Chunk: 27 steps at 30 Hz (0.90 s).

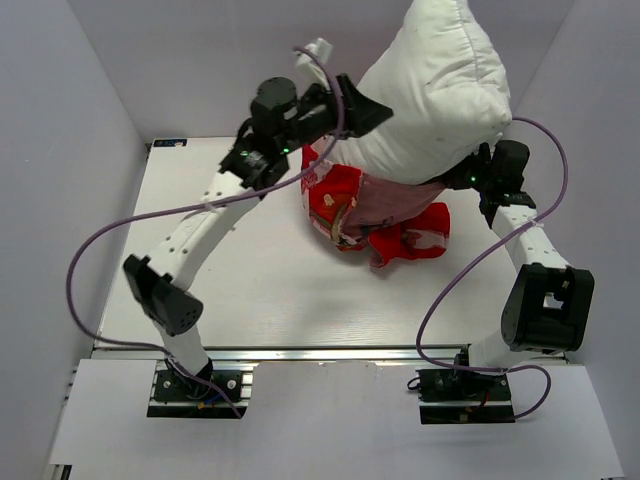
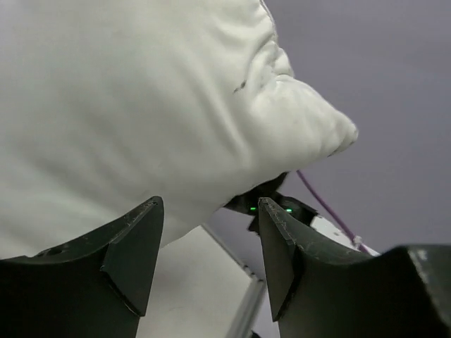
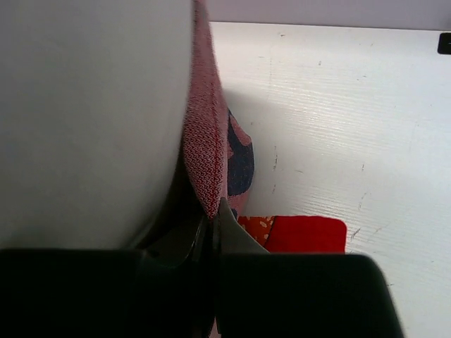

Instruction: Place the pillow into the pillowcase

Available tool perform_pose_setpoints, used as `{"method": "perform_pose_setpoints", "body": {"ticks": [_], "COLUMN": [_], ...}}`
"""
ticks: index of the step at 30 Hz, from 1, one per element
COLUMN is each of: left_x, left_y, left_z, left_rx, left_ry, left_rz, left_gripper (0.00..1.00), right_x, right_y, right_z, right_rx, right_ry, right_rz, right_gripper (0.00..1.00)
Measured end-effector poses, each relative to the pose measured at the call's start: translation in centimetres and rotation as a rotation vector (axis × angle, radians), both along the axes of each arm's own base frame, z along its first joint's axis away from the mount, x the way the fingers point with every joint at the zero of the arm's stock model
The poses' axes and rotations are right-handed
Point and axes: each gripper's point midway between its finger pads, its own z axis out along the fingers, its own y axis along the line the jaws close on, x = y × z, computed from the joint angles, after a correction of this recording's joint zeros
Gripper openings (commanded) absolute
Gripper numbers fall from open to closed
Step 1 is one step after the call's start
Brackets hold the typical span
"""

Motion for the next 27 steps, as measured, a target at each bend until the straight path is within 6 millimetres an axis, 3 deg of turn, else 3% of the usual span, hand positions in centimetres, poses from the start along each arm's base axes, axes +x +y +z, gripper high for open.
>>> {"method": "perform_pose_setpoints", "body": {"ticks": [2,5,8,11,13,18,23,27], "left_x": [0.4,1.3,2.9,5.3,6.9,11.7,17.2,19.0], "left_y": [3.1,8.0,12.1,14.6,15.5,16.8,16.8,16.4], "left_z": [0.5,-1.0,-4.7,-9.7,-13.3,-20.2,-22.8,-23.7], "left_rx": [0.025,0.075,0.133,0.199,0.252,0.35,0.383,0.381], "left_ry": [-0.014,0.008,0.074,0.169,0.246,0.375,0.401,0.398], "left_rz": [0.075,0.188,0.29,0.367,0.402,0.479,0.514,0.518], "left_gripper": [0.67,0.67,0.67,0.67,0.67,0.68,0.7,0.71], "right_x": [0.0,0.0,-0.1,-1.1,-1.7,-2.5,-2.7,-2.8], "right_y": [0.0,-0.1,-0.2,0.3,0.7,1.2,1.3,1.3], "right_z": [0.0,0.0,-0.3,-0.6,-0.2,1.0,0.8,0.6], "right_rx": [-0.005,-0.019,-0.063,-0.127,-0.149,-0.197,-0.219,-0.224], "right_ry": [-0.003,-0.01,-0.029,-0.068,-0.094,-0.163,-0.18,-0.178], "right_rz": [0.002,0.009,0.027,0.064,0.083,0.122,0.139,0.143], "right_gripper": [0.0,0.0,0.0,0.0,0.0,0.0,0.0,0.0]}}
